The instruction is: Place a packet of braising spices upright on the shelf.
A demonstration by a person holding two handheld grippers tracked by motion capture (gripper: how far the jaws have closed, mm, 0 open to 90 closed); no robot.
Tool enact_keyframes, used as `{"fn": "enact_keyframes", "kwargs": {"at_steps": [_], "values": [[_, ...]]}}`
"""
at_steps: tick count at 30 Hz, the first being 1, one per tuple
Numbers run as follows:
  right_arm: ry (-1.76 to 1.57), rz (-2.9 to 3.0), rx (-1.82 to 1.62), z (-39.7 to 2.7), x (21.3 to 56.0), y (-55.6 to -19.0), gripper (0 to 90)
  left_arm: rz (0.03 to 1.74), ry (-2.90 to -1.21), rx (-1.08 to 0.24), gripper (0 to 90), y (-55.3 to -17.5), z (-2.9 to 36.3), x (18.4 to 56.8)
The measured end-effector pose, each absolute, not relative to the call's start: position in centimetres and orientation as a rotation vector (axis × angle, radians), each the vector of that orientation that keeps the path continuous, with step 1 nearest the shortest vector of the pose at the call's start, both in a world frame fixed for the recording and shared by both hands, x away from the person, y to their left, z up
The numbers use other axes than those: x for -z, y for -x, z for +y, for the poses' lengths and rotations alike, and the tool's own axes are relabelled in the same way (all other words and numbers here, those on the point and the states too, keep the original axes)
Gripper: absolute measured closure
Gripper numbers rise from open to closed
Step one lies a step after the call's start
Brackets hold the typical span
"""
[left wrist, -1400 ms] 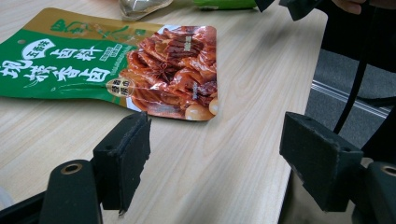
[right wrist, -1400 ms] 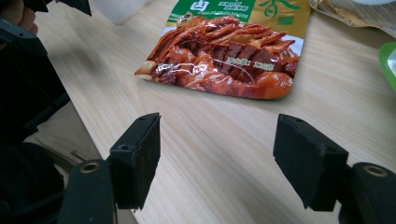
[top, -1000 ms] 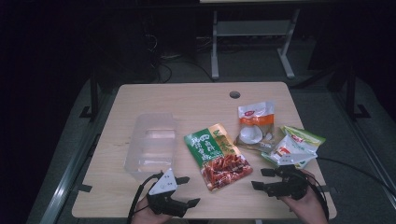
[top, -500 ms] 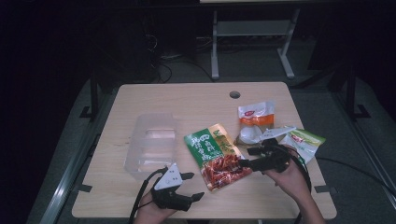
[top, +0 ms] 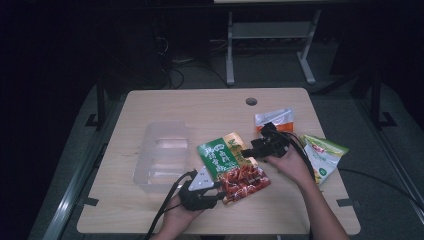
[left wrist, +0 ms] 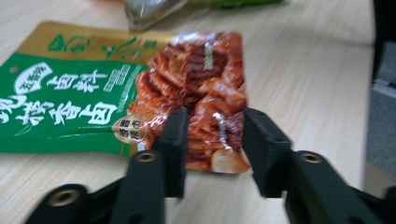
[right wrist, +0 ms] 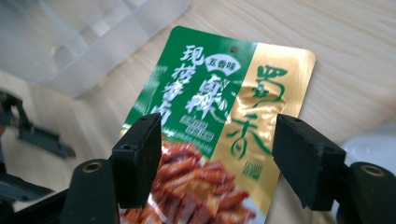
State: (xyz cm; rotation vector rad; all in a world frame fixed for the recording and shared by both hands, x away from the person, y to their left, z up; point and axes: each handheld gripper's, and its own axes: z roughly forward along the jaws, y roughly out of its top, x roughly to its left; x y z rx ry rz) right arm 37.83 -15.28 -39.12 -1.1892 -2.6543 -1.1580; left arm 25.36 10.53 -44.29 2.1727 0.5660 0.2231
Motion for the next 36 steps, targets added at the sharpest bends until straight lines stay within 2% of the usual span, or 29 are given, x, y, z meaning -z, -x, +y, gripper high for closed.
{"fn": "enact_keyframes", "kwargs": {"at_steps": [6,23,36], "values": [[1.210,-2.639,1.135,-13.7,40.0,-40.5,35.9,0.570,-2.255,-0.232,79.8,-26.0,9.8,45.8],[1.338,-2.600,0.957,-12.9,43.1,-43.9,38.1,0.586,-2.295,-0.218,81.3,-26.5,9.2,46.7],[1.377,-2.575,0.865,-13.1,44.5,-44.6,47.2,0.585,-2.295,-0.222,79.9,-26.6,9.2,46.7]]}}
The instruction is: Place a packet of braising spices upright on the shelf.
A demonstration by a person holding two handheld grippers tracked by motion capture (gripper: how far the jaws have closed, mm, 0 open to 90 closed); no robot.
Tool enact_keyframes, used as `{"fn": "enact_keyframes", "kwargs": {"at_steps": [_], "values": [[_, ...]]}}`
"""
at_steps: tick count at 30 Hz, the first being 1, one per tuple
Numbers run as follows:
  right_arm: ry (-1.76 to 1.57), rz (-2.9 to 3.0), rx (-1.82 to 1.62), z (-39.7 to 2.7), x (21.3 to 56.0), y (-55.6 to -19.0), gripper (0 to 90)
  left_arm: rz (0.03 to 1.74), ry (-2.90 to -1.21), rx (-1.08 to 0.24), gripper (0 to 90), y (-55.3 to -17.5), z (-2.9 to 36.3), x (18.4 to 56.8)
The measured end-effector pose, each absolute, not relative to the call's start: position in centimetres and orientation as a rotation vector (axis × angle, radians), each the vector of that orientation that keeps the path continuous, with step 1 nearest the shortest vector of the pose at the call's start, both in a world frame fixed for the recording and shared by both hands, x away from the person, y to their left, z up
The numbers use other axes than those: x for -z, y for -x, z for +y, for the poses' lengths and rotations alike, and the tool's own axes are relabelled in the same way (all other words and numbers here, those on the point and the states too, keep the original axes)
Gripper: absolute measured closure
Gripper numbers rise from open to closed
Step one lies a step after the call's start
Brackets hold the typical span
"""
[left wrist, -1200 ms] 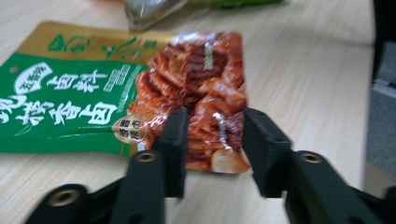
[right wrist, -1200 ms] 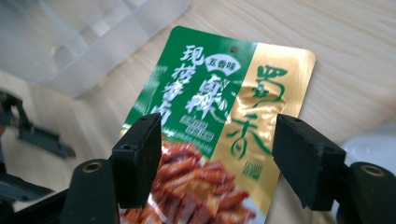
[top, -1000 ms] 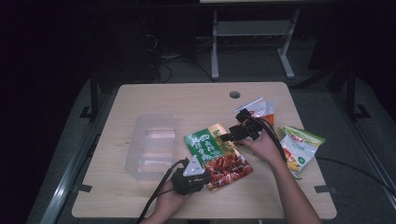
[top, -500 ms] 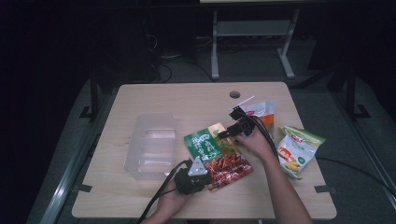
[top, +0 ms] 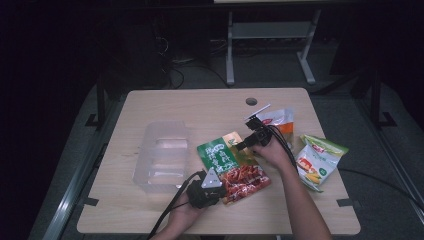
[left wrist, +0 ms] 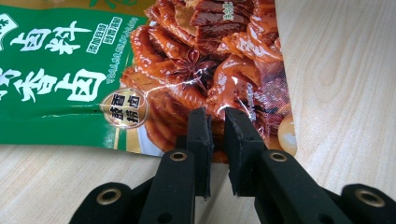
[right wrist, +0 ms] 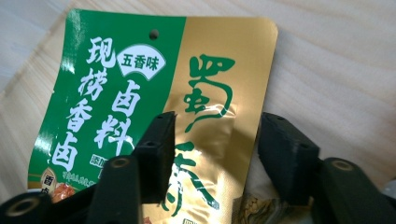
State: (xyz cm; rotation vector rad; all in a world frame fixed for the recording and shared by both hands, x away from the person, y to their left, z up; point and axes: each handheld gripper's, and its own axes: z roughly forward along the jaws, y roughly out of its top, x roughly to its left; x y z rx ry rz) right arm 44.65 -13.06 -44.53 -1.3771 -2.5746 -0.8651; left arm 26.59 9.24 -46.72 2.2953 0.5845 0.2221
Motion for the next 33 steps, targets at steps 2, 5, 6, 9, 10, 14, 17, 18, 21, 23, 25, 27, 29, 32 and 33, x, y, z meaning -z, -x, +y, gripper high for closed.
{"fn": "enact_keyframes", "kwargs": {"at_steps": [2,5,6,9,10,14,17,18,21,23,25,27,29,32,33], "values": [[1.375,-2.568,0.850,-13.1,44.7,-44.7,48.7,0.585,-2.295,-0.221,79.6,-26.6,9.3,46.7],[1.384,-2.572,0.833,-13.0,44.9,-44.8,50.8,0.588,-2.293,-0.222,79.1,-26.7,9.3,46.7],[1.385,-2.571,0.828,-13.0,44.9,-44.8,51.6,0.588,-2.294,-0.223,79.1,-26.7,9.3,46.7],[1.402,-2.573,0.819,-13.1,44.9,-44.7,57.7,0.588,-2.291,-0.227,78.6,-26.7,9.3,46.8],[1.402,-2.571,0.819,-13.2,44.9,-44.7,59.1,0.589,-2.291,-0.227,78.6,-26.7,9.3,46.8],[1.398,-2.546,0.812,-13.5,44.9,-44.7,68.5,0.592,-2.290,-0.230,78.5,-26.8,9.3,46.8],[1.386,-2.543,0.804,-13.5,44.9,-44.7,70.8,0.591,-2.290,-0.232,78.4,-26.8,9.3,46.8],[1.379,-2.549,0.791,-13.4,45.0,-44.7,73.6,0.594,-2.289,-0.233,78.2,-26.8,9.3,46.8],[1.373,-2.543,0.791,-13.4,45.1,-44.6,79.2,0.594,-2.289,-0.231,77.8,-26.8,9.3,46.8],[1.371,-2.537,0.794,-13.4,44.8,-44.5,84.4,0.593,-2.289,-0.235,77.5,-26.8,9.3,46.8],[1.369,-2.534,0.799,-13.4,44.6,-44.4,88.0,0.602,-2.280,-0.239,76.8,-26.9,9.3,46.8],[1.351,-2.529,0.808,-13.5,44.4,-44.3,89.9,0.606,-2.281,-0.240,75.8,-26.9,9.3,46.8],[1.348,-2.537,0.813,-13.5,44.0,-44.2,90.0,0.606,-2.283,-0.248,74.4,-26.9,9.4,46.8],[1.331,-2.551,0.840,-13.5,43.1,-43.7,90.0,0.637,-2.274,-0.233,69.8,-27.1,9.5,46.8],[1.331,-2.551,0.840,-13.5,43.1,-43.7,90.0,0.637,-2.274,-0.233,68.3,-27.1,9.5,46.8]]}}
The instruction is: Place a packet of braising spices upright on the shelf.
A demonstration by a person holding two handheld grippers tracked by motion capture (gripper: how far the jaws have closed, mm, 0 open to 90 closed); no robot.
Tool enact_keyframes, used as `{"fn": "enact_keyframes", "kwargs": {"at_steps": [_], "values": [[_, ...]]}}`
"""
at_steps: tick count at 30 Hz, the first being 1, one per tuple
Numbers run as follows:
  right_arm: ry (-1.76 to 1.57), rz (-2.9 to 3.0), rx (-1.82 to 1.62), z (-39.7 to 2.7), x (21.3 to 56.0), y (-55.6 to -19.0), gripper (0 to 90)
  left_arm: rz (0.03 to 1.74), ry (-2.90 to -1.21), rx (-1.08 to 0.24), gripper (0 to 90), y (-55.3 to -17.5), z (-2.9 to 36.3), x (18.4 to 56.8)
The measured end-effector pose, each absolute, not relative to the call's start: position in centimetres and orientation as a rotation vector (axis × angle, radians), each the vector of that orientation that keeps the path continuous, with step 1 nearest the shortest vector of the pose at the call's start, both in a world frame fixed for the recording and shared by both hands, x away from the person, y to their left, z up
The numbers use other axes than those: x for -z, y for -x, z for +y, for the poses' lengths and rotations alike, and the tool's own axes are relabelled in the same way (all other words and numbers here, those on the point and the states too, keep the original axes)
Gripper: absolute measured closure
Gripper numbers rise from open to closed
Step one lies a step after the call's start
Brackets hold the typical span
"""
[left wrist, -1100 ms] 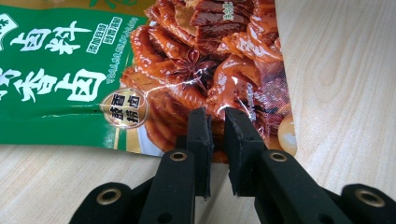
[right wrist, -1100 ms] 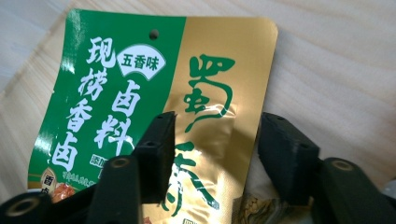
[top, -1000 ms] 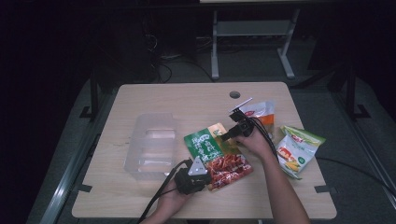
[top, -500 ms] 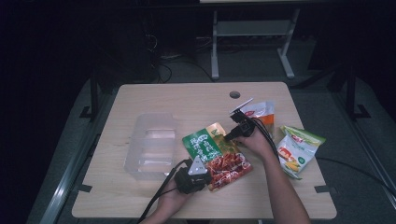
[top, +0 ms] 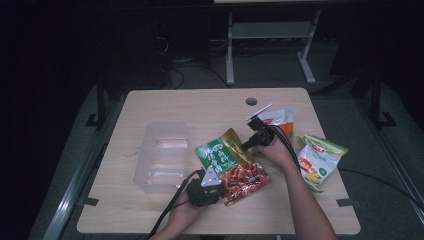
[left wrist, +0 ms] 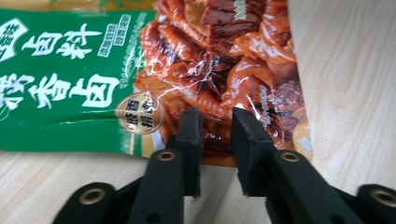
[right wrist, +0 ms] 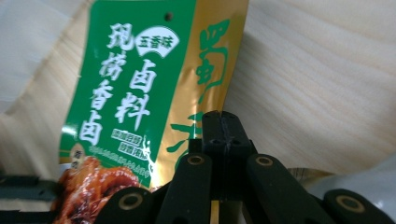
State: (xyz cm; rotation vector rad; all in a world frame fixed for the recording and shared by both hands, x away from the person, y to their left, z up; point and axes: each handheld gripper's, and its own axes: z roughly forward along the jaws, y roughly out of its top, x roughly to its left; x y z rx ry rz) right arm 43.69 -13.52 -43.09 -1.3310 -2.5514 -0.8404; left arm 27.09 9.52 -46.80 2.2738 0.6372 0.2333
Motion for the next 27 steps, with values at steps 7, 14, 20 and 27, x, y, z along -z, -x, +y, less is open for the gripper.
{"fn": "enact_keyframes", "kwargs": {"at_steps": [7,14,20,27], "values": [[1.287,-2.590,0.949,-14.4,40.2,-41.4,90.0,0.711,-2.195,-0.182,46.9,-27.4,9.9,46.4],[1.256,-2.591,1.109,-16.2,37.7,-38.5,90.0,0.789,-2.084,-0.100,31.0,-27.8,10.4,46.0],[1.232,-2.626,1.213,-17.6,35.5,-35.7,90.0,0.873,-2.009,-0.018,25.6,-28.5,10.4,46.2],[1.159,-2.675,1.369,-19.1,33.4,-32.4,90.0,0.919,-1.953,0.069,23.0,-29.8,9.5,46.7]]}}
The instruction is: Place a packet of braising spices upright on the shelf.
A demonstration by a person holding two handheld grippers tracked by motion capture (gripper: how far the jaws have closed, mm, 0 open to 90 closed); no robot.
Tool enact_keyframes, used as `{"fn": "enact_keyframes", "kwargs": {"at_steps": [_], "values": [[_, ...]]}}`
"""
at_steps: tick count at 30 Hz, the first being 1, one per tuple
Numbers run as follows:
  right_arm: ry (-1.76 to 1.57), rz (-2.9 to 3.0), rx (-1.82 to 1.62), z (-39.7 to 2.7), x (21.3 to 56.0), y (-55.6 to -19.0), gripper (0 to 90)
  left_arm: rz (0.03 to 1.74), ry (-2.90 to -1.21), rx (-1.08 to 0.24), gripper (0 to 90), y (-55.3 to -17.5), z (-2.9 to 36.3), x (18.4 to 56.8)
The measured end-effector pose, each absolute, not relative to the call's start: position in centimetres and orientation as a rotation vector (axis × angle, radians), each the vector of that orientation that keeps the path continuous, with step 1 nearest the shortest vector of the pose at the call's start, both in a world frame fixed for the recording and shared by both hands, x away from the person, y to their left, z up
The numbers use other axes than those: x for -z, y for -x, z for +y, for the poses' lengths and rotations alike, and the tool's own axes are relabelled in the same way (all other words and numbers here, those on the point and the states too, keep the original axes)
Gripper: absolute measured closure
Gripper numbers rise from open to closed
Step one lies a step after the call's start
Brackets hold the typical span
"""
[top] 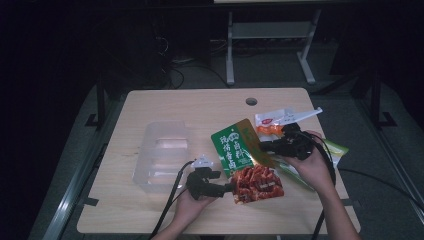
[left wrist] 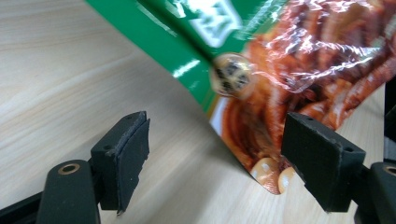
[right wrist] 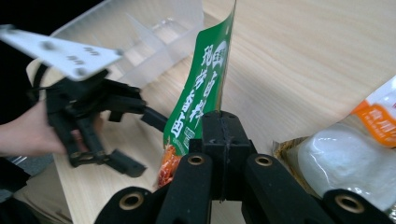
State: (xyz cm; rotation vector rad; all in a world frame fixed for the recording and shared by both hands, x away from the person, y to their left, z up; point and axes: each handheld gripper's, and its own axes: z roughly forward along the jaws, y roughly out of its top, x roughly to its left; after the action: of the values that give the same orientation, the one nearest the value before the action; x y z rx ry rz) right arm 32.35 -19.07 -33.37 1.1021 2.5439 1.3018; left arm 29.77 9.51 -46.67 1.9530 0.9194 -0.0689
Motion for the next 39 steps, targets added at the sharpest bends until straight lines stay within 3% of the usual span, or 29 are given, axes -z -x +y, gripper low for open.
{"fn": "enact_keyframes", "kwargs": {"at_steps": [5,10,18,29,34,39], "values": [[-1.023,2.517,-1.378,-19.9,32.9,-30.5,90.0,0.912,-1.889,0.172,28.2,-31.0,8.9,46.9],[-1.003,2.518,-1.384,-20.5,33.2,-29.7,90.0,0.838,-1.806,0.264,55.5,-31.7,8.4,46.7],[-1.016,2.492,-1.412,-21.1,33.5,-29.5,90.0,0.821,-1.770,0.285,83.8,-32.0,8.6,46.4],[-1.074,2.449,-1.415,-21.9,35.2,-29.3,90.0,0.771,-1.885,-0.047,88.2,-29.9,9.4,43.5],[-1.089,2.466,-1.443,-22.0,36.6,-29.3,89.3,0.750,-1.919,-0.098,88.6,-29.4,9.8,43.1],[-1.075,2.511,-1.434,-21.6,37.5,-29.3,83.0,0.718,-1.943,-0.122,89.4,-29.0,9.8,42.9]]}}
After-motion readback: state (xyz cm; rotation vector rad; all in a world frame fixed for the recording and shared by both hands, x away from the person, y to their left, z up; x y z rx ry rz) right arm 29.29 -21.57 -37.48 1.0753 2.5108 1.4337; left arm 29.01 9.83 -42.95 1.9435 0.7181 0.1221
